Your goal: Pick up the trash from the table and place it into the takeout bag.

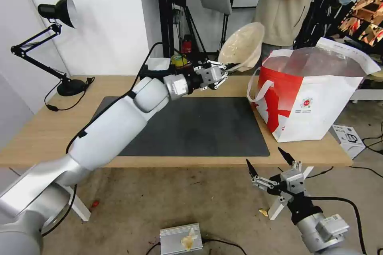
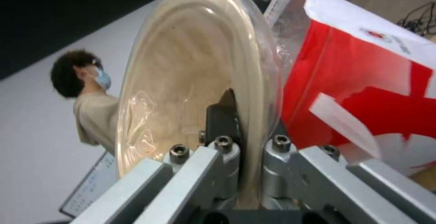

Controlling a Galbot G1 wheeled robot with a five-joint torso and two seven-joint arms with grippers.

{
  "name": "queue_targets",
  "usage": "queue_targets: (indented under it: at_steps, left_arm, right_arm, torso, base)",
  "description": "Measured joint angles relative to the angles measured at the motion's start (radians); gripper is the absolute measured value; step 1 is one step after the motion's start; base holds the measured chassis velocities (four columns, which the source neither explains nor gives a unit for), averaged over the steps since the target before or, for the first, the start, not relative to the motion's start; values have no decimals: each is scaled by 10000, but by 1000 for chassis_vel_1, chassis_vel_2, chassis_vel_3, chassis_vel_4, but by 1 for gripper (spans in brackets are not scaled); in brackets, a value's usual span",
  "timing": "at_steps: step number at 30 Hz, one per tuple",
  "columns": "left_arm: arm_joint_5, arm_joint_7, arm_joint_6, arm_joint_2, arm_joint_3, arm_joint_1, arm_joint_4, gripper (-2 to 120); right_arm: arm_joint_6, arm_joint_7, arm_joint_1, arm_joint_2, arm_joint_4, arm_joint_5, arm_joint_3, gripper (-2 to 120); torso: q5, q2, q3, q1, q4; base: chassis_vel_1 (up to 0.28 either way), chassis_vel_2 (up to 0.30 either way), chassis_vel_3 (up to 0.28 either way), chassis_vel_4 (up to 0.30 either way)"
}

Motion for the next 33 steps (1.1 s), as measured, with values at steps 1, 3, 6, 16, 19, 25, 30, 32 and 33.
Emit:
queue_targets:
  at_steps: [1,3,6,16,19,25,30,32,33]
  left_arm:
    - [149,34,-47,-154,13,-133,160,1]
    - [496,83,-161,-495,53,-391,495,1]
    - [1054,140,-296,-998,117,-689,901,1]
    - [2493,245,-668,-2091,-154,-908,1736,1]
    - [3114,354,-786,-2462,-301,-1057,1990,1]
    - [3712,450,-996,-2996,-419,-1243,2411,1]
    - [4368,651,-1278,-3683,-586,-1291,2891,1]
    - [4718,810,-1380,-3942,-686,-1360,3139,1]
    - [4718,810,-1380,-3942,-686,-1360,3139,1]
  right_arm:
    - [0,0,0,0,0,0,0,100]
    - [0,0,0,0,0,0,1,100]
    - [0,0,0,0,0,0,0,100]
    - [0,0,0,0,0,0,0,100]
    - [0,0,0,0,0,0,0,100]
    - [0,0,0,0,0,0,0,100]
    - [0,0,0,0,0,0,0,100]
    - [0,0,0,0,0,0,0,100]
    - [0,0,0,0,0,0,0,100]
  torso:
    - [0,0,0,0,-1]
    - [0,0,0,0,-2]
    - [1,1,0,0,-4]
    - [-1,1,0,0,-1]
    - [0,1,0,-1,-2]
    - [0,1,-1,0,0]
    - [1,1,-1,0,-4]
    - [0,1,0,0,-1]
    - [0,1,0,0,-1]
  base:
    - [0,0,0,0]
    - [0,0,0,0]
    - [0,0,0,0]
    - [0,0,0,0]
    - [0,0,0,0]
    - [0,0,0,0]
    - [0,0,0,0]
    - [0,0,0,0]
    - [0,0,0,0]
